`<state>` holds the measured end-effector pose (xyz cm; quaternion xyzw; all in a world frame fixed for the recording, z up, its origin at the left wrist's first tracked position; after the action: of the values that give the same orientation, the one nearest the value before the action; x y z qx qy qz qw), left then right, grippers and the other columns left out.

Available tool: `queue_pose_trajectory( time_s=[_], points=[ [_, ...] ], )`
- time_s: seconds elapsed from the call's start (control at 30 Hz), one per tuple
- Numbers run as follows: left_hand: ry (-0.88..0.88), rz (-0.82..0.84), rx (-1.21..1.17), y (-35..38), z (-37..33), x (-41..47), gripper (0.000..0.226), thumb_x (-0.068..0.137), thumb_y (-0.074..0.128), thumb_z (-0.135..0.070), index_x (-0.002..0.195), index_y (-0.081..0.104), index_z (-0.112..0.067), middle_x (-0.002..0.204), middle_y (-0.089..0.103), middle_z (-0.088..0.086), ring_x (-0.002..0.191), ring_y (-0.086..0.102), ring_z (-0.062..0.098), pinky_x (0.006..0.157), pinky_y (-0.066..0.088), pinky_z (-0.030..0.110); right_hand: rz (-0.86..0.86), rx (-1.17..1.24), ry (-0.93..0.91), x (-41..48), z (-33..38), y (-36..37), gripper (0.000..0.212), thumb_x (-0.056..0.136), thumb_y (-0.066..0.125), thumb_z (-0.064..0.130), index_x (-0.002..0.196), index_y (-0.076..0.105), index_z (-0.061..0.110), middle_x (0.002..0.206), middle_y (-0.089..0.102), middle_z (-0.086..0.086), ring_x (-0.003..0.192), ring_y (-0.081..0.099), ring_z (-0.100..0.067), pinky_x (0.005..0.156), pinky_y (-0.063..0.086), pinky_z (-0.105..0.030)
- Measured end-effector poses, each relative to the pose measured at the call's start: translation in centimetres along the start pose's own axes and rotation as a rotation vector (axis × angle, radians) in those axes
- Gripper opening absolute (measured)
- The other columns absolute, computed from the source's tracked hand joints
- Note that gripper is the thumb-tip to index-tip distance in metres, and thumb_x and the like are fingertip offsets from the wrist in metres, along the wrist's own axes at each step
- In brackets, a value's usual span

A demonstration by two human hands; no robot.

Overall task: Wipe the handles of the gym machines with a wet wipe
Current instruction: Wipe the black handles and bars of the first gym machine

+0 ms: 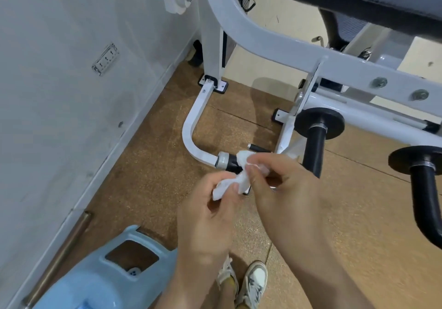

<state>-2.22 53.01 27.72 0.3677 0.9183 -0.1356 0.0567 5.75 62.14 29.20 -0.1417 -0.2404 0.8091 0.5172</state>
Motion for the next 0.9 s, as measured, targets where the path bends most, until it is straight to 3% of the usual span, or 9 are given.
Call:
queue_pose_trajectory(
  time_s=[0.1, 0.23, 0.33, 0.4, 0.5, 0.57, 0.63, 0.77, 0.9],
  points=[
    [-0.017, -0.08, 0.024, 0.3, 1.0, 0.9, 0.019, 0.086, 0.068, -0.02, 0.087, 0.07, -0.039, 0.081, 0.072, -0.012, 0.075, 0.067, 0.01, 0.068, 0.056, 0.037, -0.063, -0.305, -0.254, -0.1, -0.8, 2.0, 0.017, 0.084, 0.062, 0.014, 0.095, 0.074, 0.011, 0.092, 0.066, 0.0, 0.082, 0.063, -0.014, 0.07, 0.05, -0.024],
    [0.003, -0.054, 0.073, 0.0, 1.9, 0.9, 0.023, 0.089, 0.065, -0.017, 0.09, 0.071, -0.04, 0.093, 0.071, -0.011, 0.085, 0.069, 0.009, 0.072, 0.057, 0.036, -0.054, -0.459, -0.344, -0.9, -1.7, 2.6, 0.021, 0.08, 0.066, 0.014, 0.099, 0.072, 0.009, 0.098, 0.063, -0.004, 0.082, 0.055, -0.023, 0.07, 0.044, -0.027],
    [-0.051, 0.014, -0.008, 0.0, 1.6, 0.5, 0.037, 0.091, 0.062, -0.012, 0.086, 0.07, -0.048, 0.087, 0.072, -0.008, 0.071, 0.069, 0.013, 0.061, 0.058, 0.026, -0.054, -0.438, -0.368, 0.5, -1.3, 3.3, 0.019, 0.069, 0.065, 0.013, 0.087, 0.072, 0.01, 0.085, 0.063, -0.003, 0.074, 0.053, -0.021, 0.06, 0.045, -0.028],
    [0.018, -0.03, -0.005, -0.4, 0.8, 0.7, 0.031, 0.089, 0.065, -0.011, 0.089, 0.07, -0.041, 0.083, 0.072, -0.01, 0.072, 0.069, 0.008, 0.063, 0.055, 0.019, -0.084, -0.383, -0.358, 1.5, -1.1, 3.8, 0.016, 0.071, 0.061, 0.014, 0.082, 0.072, 0.009, 0.079, 0.062, -0.003, 0.071, 0.052, -0.022, 0.056, 0.044, -0.03],
    [0.152, -0.08, 0.107, -0.8, 0.4, 1.8, 0.021, 0.084, 0.069, -0.011, 0.086, 0.07, -0.032, 0.079, 0.07, -0.012, 0.076, 0.065, 0.002, 0.065, 0.049, 0.01, -0.075, -0.337, -0.339, -0.5, -1.3, 3.6, 0.022, 0.085, 0.052, 0.013, 0.096, 0.071, 0.009, 0.087, 0.061, -0.004, 0.076, 0.054, -0.022, 0.062, 0.045, -0.031],
    [0.23, -0.061, 0.245, -0.8, -0.1, 3.0, 0.018, 0.082, 0.071, -0.014, 0.085, 0.07, -0.032, 0.08, 0.065, -0.014, 0.078, 0.061, 0.0, 0.065, 0.046, 0.007, -0.009, -0.347, -0.31, -2.3, -1.2, 3.3, 0.027, 0.09, 0.048, 0.02, 0.104, 0.069, 0.01, 0.094, 0.057, -0.003, 0.081, 0.054, -0.02, 0.066, 0.043, -0.025],
    [0.231, 0.006, 0.301, -0.8, -0.1, 4.6, 0.015, 0.082, 0.071, -0.019, 0.087, 0.072, -0.032, 0.083, 0.063, -0.015, 0.079, 0.059, 0.0, 0.065, 0.045, 0.008, -0.033, -0.379, -0.296, -2.3, -1.2, 3.5, 0.027, 0.09, 0.05, 0.025, 0.103, 0.069, 0.011, 0.092, 0.058, -0.001, 0.08, 0.054, -0.018, 0.067, 0.04, -0.02],
    [0.189, 0.196, 0.341, -1.1, -0.1, 7.7, 0.009, 0.085, 0.063, -0.038, 0.086, 0.069, -0.045, 0.086, 0.062, -0.016, 0.081, 0.059, -0.001, 0.068, 0.049, 0.015, -0.242, -0.32, -0.259, 0.3, -1.2, 4.2, 0.011, 0.086, 0.062, 0.011, 0.087, 0.073, 0.009, 0.08, 0.063, -0.002, 0.071, 0.056, -0.022, 0.064, 0.043, -0.026],
    [0.313, 0.392, 0.485, -1.4, 0.5, 7.9, 0.02, 0.094, 0.051, -0.04, 0.102, 0.069, -0.043, 0.102, 0.054, -0.025, 0.104, 0.05, -0.001, 0.083, 0.043, 0.014, -0.279, -0.349, -0.119, -0.9, -0.6, 4.6, 0.019, 0.085, 0.059, 0.012, 0.1, 0.071, 0.014, 0.072, 0.052, 0.002, 0.06, 0.046, -0.014, 0.056, 0.032, -0.02]
  ],
)
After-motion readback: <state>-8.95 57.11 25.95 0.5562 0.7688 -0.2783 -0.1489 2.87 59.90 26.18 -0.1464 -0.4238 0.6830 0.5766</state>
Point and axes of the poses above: each hand's wrist, its own x-axis towards the middle knuckle, its own y-axis out of the palm, z = x × y, the point moved 2 cm from there along x, towards the middle knuckle
